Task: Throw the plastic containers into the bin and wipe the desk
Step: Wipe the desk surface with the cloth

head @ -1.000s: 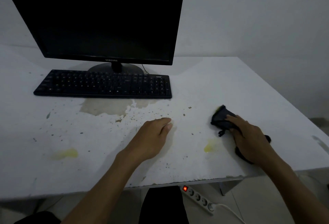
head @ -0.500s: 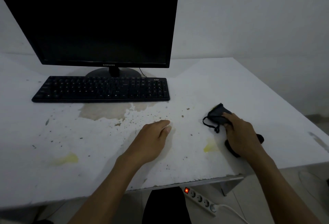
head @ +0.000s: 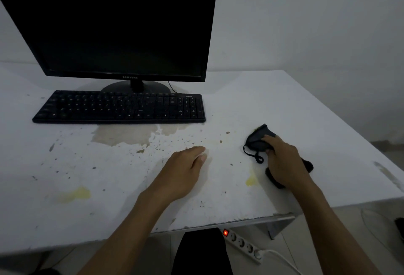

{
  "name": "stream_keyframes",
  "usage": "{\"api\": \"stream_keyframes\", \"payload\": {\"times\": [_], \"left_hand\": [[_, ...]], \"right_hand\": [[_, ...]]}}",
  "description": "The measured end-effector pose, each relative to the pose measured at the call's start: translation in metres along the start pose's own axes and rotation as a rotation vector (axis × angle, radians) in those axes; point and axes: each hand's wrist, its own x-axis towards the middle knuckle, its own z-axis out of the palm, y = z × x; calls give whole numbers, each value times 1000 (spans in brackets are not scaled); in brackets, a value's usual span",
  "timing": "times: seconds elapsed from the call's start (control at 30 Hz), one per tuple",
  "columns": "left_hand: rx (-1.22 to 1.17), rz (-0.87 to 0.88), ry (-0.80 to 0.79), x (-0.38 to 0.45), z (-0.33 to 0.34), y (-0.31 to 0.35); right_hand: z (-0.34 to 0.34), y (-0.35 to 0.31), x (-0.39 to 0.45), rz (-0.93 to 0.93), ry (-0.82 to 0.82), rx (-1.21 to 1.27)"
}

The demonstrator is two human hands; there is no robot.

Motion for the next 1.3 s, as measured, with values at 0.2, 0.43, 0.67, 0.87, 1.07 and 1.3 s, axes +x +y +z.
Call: {"api": "stream_keyframes", "payload": {"times": [0.2, 0.43, 0.67, 0.87, 1.07, 1.3], "left_hand": [[-4, -7, 1, -1, -1, 0], [2, -8, 4, 2, -3, -2], [-17, 12, -9, 1, -4, 1], [37, 30, -15, 2, -11, -3], [105, 5, 31, 6, -38, -13], [119, -136, -8, 2, -61, -34]], "right_hand": [[6, -3, -15, -75, -5, 23], [6, -9, 9, -67, 16, 42], [-14, 11, -18, -92, -42, 0], [-2, -7, -4, -109, -103, 5], [-9, 5, -24, -61, -42, 26], [-1, -13, -12, -33, -59, 5]]}}
